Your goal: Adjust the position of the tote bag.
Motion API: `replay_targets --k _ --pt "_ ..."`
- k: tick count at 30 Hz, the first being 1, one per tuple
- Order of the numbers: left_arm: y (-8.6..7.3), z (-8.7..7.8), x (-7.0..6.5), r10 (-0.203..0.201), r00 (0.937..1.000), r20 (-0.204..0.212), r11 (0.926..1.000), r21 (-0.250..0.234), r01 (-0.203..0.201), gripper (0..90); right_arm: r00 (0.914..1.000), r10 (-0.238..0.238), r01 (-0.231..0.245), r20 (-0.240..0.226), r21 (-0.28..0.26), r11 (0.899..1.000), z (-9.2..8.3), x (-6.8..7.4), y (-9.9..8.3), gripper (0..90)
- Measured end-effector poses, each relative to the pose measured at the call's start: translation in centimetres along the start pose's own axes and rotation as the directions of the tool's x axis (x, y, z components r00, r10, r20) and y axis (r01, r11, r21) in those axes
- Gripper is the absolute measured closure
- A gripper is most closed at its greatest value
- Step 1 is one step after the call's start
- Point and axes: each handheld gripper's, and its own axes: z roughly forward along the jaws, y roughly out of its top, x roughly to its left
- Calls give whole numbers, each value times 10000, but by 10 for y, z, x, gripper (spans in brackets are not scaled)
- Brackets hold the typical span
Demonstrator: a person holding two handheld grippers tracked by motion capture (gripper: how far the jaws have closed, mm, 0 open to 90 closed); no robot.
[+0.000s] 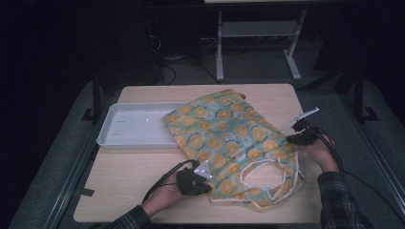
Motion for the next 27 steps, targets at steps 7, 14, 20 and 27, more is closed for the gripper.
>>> replay_targets --k 7,14,20,27 --pt "-2 -5 4 260 9980 -582 9992 321 -242 896 9999 -98 97 -64 -104 9999 -9 7 -21 894" --pt "-6 -10 14 272 9946 -1003 9982 556 -217 896 9994 -222 225 -277 134 9997 -18 17 -37 894" --pt "-13 -15 30 -62 9929 -1188 9988 479 120 896 9971 -636 651 -409 372 9972 -24 33 -48 894" --pt "-20 -21 47 -352 9892 -1423 9979 483 424 896 9937 -896 928 -669 466 9946 -33 54 -57 894"
